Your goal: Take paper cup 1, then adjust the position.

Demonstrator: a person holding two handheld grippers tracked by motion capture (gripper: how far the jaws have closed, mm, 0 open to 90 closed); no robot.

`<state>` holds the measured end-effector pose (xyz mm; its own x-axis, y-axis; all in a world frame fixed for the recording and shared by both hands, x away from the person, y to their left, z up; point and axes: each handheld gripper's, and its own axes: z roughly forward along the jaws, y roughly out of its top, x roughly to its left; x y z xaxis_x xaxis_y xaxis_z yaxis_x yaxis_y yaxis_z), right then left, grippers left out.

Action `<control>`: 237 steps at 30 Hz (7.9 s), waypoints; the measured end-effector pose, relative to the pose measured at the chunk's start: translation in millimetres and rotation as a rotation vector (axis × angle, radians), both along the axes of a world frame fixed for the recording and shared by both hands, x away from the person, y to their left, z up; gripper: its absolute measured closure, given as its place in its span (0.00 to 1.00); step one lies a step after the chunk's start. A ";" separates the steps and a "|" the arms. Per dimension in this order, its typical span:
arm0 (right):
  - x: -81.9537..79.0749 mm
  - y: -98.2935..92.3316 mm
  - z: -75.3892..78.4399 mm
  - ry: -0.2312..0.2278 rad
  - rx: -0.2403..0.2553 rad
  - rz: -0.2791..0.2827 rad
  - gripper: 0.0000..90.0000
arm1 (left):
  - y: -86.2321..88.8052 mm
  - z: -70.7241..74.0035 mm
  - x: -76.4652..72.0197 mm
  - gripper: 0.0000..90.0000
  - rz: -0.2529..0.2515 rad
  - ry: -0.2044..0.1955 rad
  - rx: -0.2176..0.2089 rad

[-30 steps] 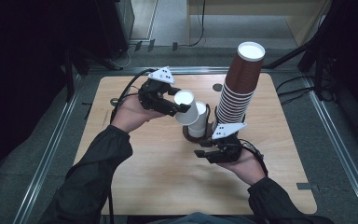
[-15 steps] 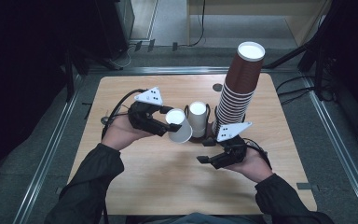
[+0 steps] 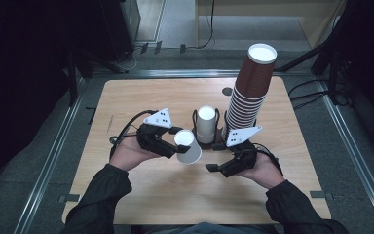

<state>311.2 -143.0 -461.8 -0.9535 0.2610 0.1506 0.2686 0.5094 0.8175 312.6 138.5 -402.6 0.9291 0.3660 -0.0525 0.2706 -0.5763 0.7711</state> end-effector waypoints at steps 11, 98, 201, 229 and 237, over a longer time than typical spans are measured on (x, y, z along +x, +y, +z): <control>-0.4 0.6 -4.8 0.033 0.017 0.041 0.20 | -13.0 -19.6 -5.5 0.39 -0.045 0.025 -0.021; 2.6 6.8 -8.5 0.010 0.268 0.063 0.34 | -33.9 -76.0 -7.4 0.25 -0.083 0.164 -0.149; -3.4 -5.1 0.4 -0.033 -0.009 0.090 0.38 | -24.2 -70.1 -3.9 0.02 -0.123 0.128 0.119; -4.3 -4.4 7.2 0.023 0.254 0.094 0.38 | -24.0 -61.1 -10.3 0.25 -0.147 0.089 -0.133; -5.9 -3.8 7.8 0.021 0.248 0.096 0.32 | -22.0 -58.3 -8.2 0.28 -0.166 0.133 -0.103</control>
